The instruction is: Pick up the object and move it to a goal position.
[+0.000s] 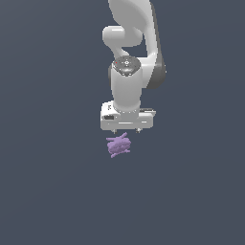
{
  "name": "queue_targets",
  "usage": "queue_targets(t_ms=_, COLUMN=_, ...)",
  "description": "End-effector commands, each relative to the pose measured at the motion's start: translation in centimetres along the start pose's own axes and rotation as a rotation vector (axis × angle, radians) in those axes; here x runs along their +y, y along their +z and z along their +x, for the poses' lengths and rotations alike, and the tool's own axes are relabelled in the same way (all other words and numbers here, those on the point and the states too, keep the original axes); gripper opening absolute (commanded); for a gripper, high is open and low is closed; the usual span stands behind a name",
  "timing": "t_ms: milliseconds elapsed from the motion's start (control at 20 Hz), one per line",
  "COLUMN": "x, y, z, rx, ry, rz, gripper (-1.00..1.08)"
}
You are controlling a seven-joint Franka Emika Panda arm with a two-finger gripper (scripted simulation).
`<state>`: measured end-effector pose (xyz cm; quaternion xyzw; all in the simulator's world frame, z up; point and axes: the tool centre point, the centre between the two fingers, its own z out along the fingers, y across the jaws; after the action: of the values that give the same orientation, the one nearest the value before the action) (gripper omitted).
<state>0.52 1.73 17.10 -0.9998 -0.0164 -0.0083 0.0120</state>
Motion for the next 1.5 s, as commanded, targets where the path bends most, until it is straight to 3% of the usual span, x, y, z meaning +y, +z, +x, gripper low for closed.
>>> queue_targets(t_ms=0, x=0.0, y=0.0, z=0.0, rx=0.0, ry=0.0, rz=0.0, gripper=1.0)
queue_targets(t_ms=900, x=-0.2, y=-1.2, z=0.5, rx=0.0, ry=0.025, rz=0.021, gripper=1.0)
queue_targets(t_ms=1450, x=0.1, y=-0.7, z=0.5, rx=-0.003, ry=0.149, rz=0.018, gripper=1.0)
